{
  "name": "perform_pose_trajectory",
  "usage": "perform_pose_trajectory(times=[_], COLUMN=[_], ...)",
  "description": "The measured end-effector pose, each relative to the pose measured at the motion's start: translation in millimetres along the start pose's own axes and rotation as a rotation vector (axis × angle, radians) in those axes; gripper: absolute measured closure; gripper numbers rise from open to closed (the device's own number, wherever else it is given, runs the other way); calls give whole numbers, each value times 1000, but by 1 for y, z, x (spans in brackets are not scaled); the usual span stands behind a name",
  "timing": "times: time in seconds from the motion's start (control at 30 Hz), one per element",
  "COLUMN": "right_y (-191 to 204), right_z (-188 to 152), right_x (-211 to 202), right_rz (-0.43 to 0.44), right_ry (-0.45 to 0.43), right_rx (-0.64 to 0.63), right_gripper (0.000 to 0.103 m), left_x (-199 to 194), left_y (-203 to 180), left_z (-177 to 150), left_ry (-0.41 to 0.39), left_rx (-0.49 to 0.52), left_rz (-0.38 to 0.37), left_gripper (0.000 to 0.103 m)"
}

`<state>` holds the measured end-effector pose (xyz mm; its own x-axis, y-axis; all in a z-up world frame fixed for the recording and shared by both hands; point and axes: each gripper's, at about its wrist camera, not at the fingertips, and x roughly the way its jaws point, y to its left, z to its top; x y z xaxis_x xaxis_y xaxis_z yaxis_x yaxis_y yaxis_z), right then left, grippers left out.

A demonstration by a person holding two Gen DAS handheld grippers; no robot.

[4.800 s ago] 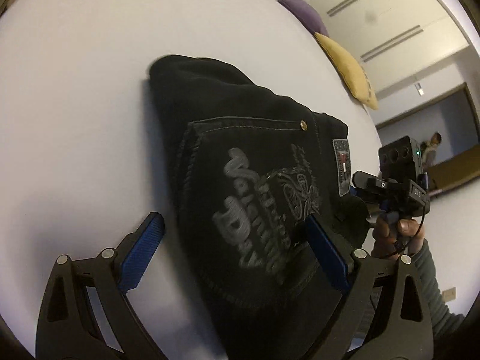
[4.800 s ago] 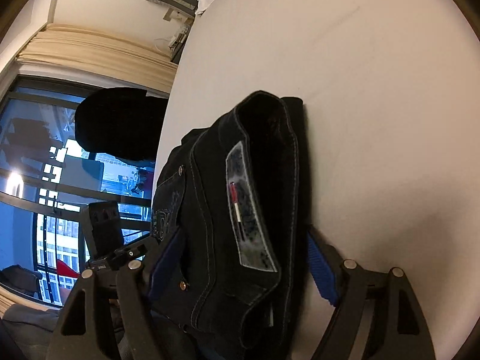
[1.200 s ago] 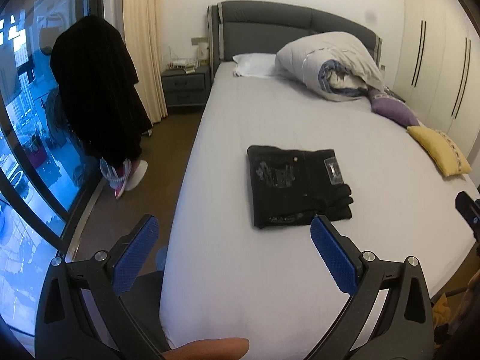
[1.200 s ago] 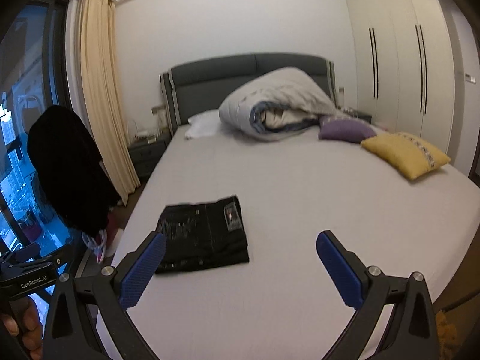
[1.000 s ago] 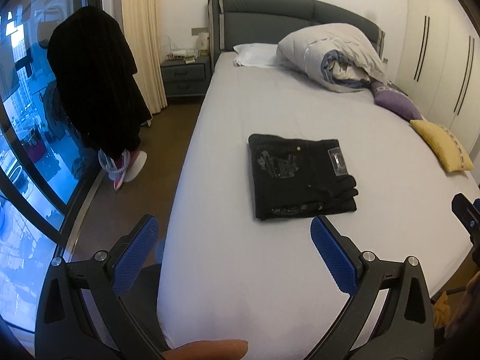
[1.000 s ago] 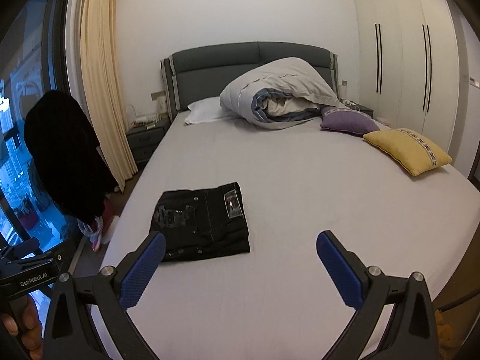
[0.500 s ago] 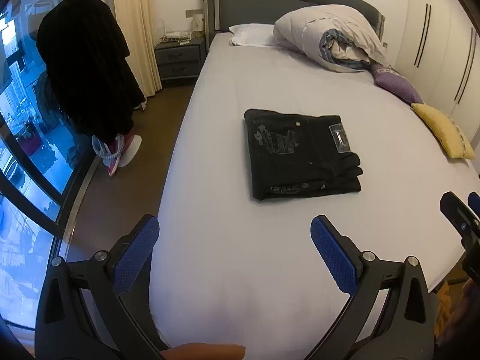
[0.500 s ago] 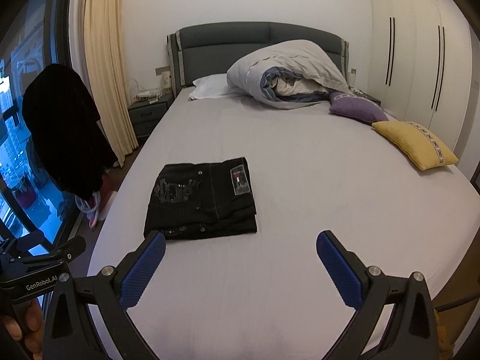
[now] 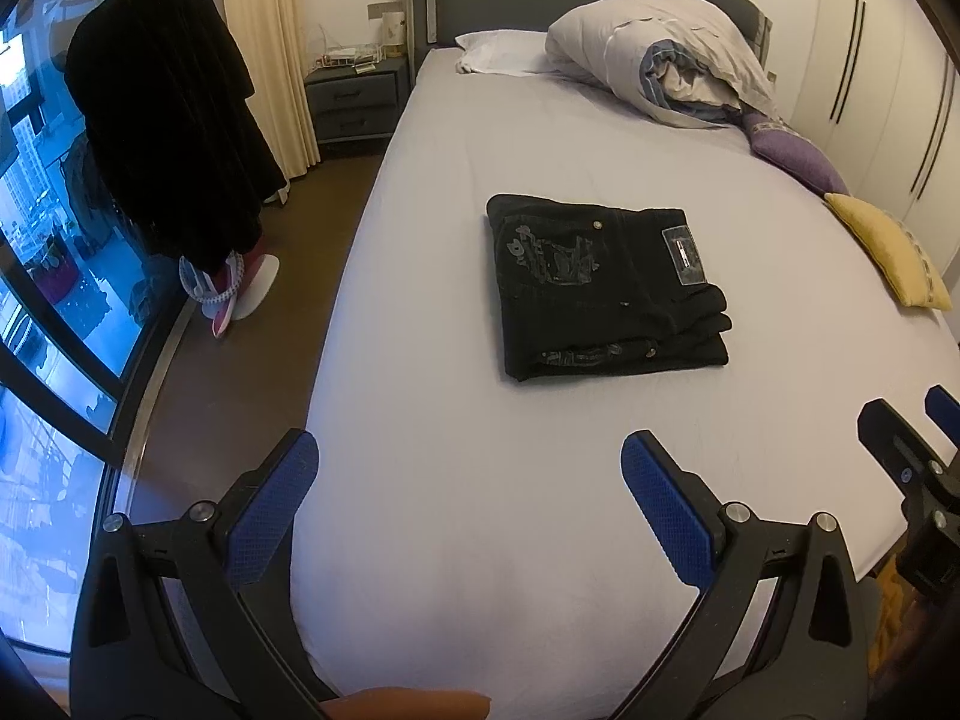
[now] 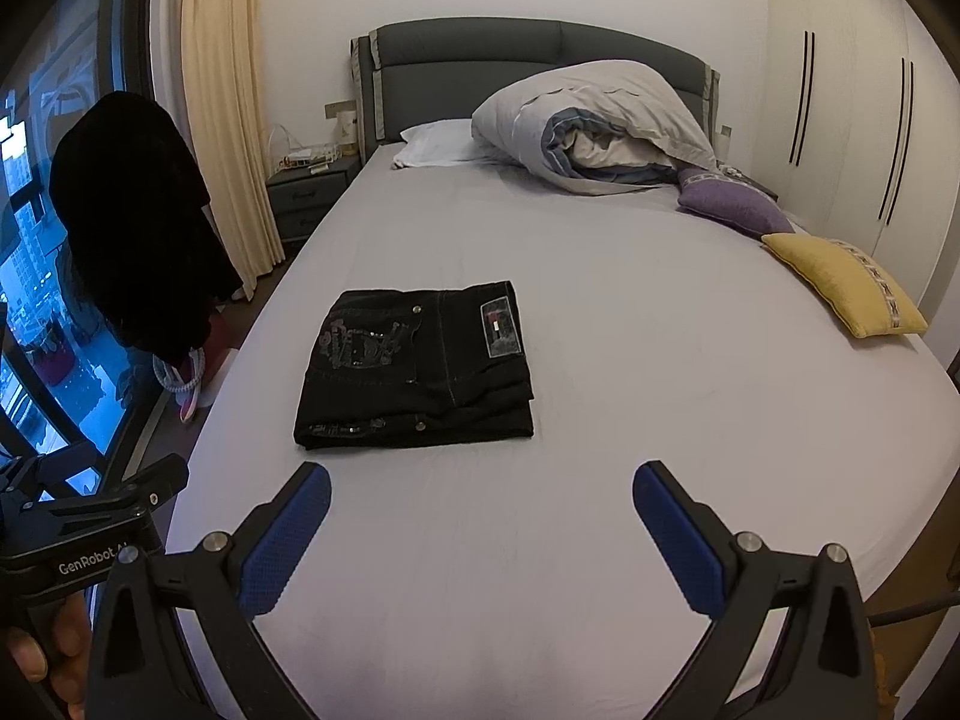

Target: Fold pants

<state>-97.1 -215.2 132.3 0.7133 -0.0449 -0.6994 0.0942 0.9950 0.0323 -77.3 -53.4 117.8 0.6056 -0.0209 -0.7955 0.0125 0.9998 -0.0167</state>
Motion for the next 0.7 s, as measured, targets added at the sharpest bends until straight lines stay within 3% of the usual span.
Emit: perform_pose_trajectory(times=[0.7], right_y=[9], right_z=[-6], right_x=[5], right_rz=[2], right_ry=[30], right_rx=[-17], right_gripper=[0], left_x=[9], left_y=[1], left_z=[-8], left_ry=[18], left_rx=[-14], left_rz=[0], left_gripper=[0])
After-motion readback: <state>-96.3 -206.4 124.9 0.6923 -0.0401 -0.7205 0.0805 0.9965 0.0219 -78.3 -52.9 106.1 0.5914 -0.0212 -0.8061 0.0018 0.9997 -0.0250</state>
